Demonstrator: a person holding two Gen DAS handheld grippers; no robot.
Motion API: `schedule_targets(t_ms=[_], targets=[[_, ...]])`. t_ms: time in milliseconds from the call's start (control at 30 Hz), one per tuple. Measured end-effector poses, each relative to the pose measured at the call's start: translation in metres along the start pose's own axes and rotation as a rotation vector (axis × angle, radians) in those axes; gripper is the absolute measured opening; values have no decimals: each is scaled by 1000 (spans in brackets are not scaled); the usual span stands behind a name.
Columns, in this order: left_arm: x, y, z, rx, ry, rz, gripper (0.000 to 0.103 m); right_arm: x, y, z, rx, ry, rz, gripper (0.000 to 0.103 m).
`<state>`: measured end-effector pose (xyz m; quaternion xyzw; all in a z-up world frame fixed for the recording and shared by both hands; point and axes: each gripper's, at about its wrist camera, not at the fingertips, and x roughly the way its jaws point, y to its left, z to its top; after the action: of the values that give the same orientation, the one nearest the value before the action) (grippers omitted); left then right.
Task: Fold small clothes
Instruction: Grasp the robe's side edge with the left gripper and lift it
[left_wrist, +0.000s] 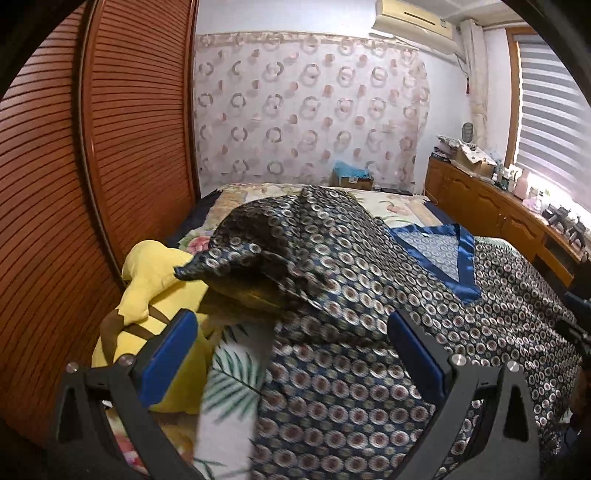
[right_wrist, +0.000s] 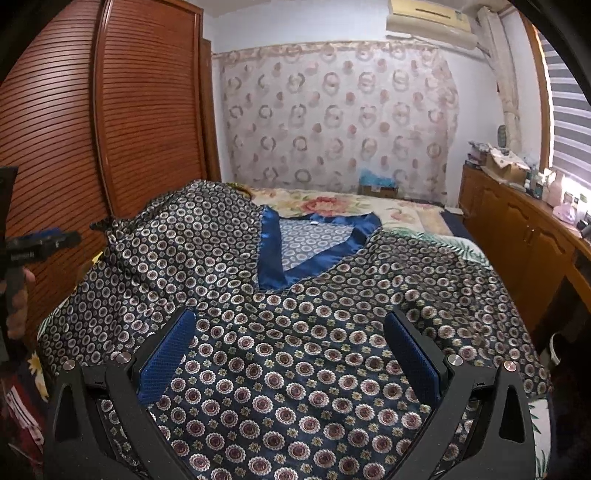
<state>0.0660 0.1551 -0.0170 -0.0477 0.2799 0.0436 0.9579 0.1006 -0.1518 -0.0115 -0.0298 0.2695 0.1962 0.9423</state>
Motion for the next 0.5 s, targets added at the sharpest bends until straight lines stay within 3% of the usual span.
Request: schedule_targets(t_ms=[233,333,500], targets=[[26,32,19,-27,42,0,98,14,2,-1,-8,30,30,103],[40,50,26,-99,65,-42,97,17,2,0,-13,33,26,103],[53,82,30,-208,78,-35,94,22,3,4,-28,35,25,103]])
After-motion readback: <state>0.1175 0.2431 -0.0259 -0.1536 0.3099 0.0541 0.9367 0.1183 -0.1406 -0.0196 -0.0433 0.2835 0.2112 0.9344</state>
